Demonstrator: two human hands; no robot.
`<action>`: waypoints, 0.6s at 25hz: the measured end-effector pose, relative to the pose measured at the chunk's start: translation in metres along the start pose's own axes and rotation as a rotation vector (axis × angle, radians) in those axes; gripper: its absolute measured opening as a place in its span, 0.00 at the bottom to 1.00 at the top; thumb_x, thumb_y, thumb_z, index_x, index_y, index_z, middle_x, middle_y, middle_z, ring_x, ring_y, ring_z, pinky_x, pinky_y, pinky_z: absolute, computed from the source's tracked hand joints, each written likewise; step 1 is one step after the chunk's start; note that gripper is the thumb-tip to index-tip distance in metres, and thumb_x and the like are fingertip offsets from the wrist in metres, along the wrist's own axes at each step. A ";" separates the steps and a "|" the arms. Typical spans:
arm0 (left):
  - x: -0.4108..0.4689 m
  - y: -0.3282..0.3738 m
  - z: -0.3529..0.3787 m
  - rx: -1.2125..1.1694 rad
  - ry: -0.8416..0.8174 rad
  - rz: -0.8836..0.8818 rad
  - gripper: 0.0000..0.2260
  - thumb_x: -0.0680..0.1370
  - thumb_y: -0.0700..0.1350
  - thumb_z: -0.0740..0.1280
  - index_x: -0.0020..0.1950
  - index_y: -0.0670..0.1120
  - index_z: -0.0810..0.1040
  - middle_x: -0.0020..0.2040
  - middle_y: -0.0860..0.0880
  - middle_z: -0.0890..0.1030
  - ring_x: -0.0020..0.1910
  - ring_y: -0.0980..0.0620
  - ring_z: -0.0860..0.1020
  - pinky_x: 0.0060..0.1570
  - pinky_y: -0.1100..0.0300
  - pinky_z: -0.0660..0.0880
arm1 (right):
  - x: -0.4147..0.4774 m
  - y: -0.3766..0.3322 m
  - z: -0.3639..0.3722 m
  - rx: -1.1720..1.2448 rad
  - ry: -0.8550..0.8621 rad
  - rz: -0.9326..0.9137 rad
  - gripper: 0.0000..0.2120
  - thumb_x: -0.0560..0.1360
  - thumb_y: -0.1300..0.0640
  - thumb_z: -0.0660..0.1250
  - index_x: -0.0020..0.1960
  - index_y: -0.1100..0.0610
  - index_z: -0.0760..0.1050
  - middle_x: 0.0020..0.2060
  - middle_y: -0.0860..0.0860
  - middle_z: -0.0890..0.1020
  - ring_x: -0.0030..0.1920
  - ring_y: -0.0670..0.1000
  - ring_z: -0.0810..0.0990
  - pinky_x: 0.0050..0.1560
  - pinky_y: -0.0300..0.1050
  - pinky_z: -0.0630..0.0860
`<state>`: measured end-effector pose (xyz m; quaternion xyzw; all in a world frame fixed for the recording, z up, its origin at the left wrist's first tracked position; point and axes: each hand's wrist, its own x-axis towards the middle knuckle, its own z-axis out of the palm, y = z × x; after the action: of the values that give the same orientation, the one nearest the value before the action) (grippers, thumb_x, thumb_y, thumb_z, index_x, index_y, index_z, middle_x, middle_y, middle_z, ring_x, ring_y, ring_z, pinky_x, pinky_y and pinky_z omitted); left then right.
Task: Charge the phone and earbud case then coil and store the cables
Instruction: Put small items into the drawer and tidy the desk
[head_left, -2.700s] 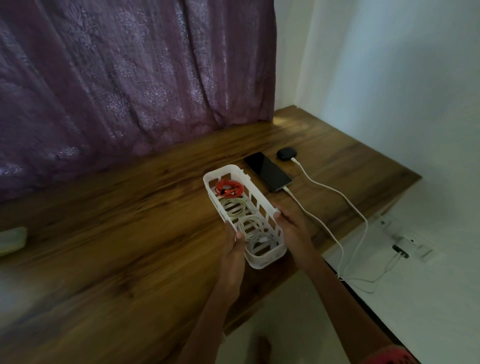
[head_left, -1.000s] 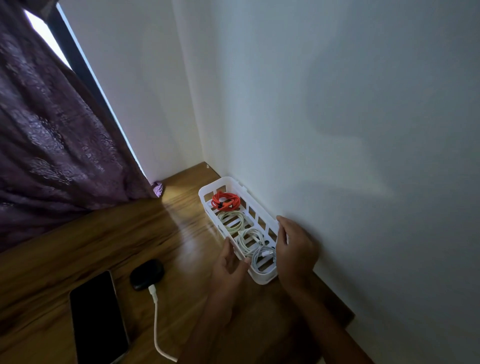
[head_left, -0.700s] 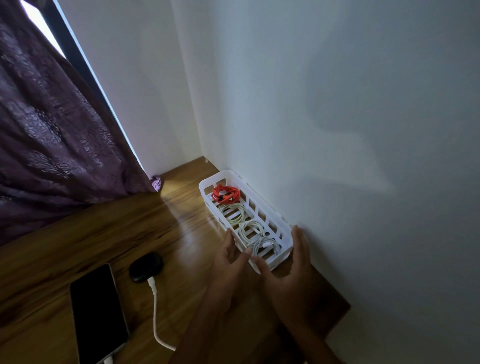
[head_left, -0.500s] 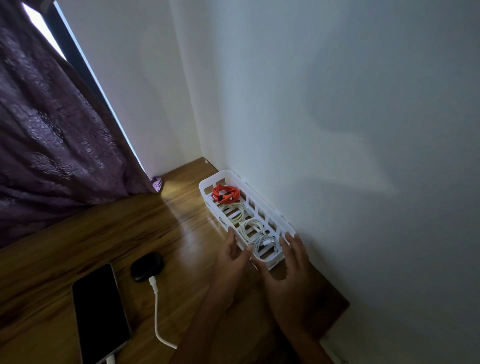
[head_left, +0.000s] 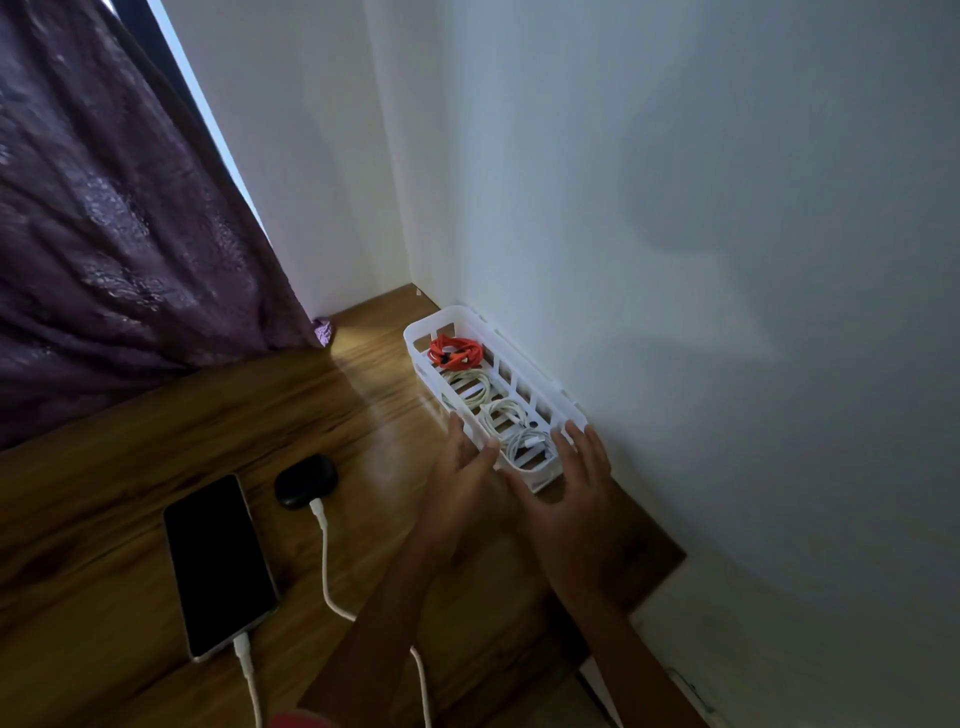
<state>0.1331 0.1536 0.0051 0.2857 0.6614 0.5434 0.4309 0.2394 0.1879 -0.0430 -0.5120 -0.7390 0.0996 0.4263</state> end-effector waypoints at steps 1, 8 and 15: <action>-0.006 0.001 -0.002 0.017 0.011 0.013 0.29 0.79 0.47 0.62 0.76 0.50 0.52 0.74 0.52 0.60 0.67 0.54 0.66 0.54 0.68 0.71 | 0.000 -0.004 -0.003 0.001 0.005 -0.027 0.29 0.67 0.41 0.71 0.60 0.60 0.76 0.62 0.57 0.77 0.65 0.57 0.72 0.60 0.50 0.68; -0.074 0.002 -0.058 0.081 0.135 0.094 0.35 0.72 0.59 0.68 0.74 0.51 0.58 0.74 0.50 0.62 0.72 0.51 0.62 0.69 0.60 0.59 | -0.023 -0.072 -0.005 0.227 0.092 -0.148 0.29 0.71 0.39 0.65 0.59 0.63 0.75 0.61 0.60 0.77 0.67 0.58 0.69 0.69 0.52 0.64; -0.218 -0.016 -0.209 0.262 0.304 0.274 0.33 0.75 0.54 0.64 0.76 0.52 0.51 0.77 0.54 0.53 0.74 0.54 0.56 0.72 0.56 0.58 | -0.126 -0.223 -0.016 0.507 -0.010 -0.221 0.20 0.72 0.48 0.66 0.59 0.60 0.75 0.63 0.58 0.75 0.68 0.57 0.66 0.67 0.49 0.65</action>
<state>0.0518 -0.1341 0.0541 0.3412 0.7386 0.5430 0.2077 0.1153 -0.0244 0.0309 -0.3046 -0.7440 0.2370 0.5455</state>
